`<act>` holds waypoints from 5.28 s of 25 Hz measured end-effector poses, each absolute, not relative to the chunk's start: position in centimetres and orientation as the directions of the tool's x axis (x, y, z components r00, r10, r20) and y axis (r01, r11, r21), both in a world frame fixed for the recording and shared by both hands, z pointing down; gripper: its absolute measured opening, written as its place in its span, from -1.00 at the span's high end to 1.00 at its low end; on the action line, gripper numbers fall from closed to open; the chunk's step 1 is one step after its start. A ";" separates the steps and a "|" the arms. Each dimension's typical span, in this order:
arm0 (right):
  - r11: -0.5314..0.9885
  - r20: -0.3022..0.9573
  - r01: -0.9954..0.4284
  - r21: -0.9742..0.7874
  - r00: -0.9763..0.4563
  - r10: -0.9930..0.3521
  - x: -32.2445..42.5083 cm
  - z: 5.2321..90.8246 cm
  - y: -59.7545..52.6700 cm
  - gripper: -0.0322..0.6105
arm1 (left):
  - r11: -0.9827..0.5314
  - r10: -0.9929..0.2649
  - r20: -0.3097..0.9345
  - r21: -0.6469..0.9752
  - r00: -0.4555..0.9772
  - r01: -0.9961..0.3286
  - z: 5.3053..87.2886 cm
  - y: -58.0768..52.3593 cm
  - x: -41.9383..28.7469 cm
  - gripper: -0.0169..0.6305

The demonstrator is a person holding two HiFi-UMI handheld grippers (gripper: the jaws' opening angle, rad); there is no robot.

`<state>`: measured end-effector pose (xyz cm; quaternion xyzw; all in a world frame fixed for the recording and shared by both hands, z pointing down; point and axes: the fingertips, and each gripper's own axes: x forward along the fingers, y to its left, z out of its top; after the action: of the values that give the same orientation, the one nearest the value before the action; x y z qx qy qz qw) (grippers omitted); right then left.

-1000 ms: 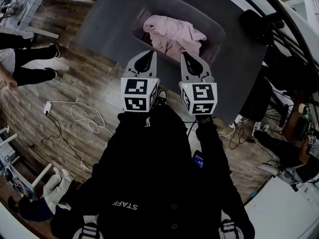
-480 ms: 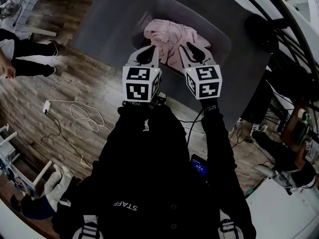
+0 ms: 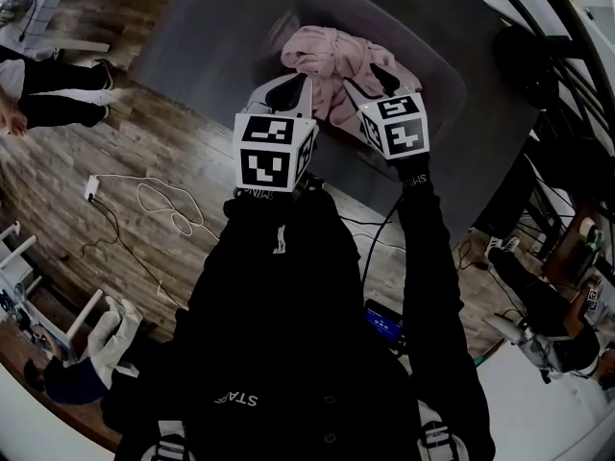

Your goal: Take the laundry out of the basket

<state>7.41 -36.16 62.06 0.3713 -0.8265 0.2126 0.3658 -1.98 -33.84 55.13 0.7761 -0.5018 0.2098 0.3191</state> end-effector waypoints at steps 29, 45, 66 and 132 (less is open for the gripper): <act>0.749 0.970 -0.655 -0.101 -0.231 -0.071 7.5 77.6 -38.8 -0.63 | -0.261 -0.607 0.691 0.294 0.393 -0.920 54.3 -36.2 -3.0 0.95; 0.676 0.889 -0.736 -0.025 -0.326 -0.322 9.2 68.8 -36.6 0.55 | -0.248 -0.686 0.617 0.301 0.386 -0.921 51.3 -33.1 -4.5 0.95; 0.298 0.415 -0.952 -0.071 -0.300 -0.859 13.9 41.5 -31.7 0.55 | -0.287 -0.874 0.331 0.241 0.357 -0.927 38.0 -30.0 -5.0 0.95; 0.154 -0.052 -0.976 -0.153 -0.148 -0.988 13.5 24.4 -23.9 0.55 | -0.417 -0.904 0.046 0.129 0.425 -0.900 26.6 -27.8 -3.5 0.95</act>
<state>13.51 -23.94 24.45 0.6489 -0.7565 0.0415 -0.0698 -3.46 -27.78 26.61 0.8415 -0.5358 -0.0153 0.0671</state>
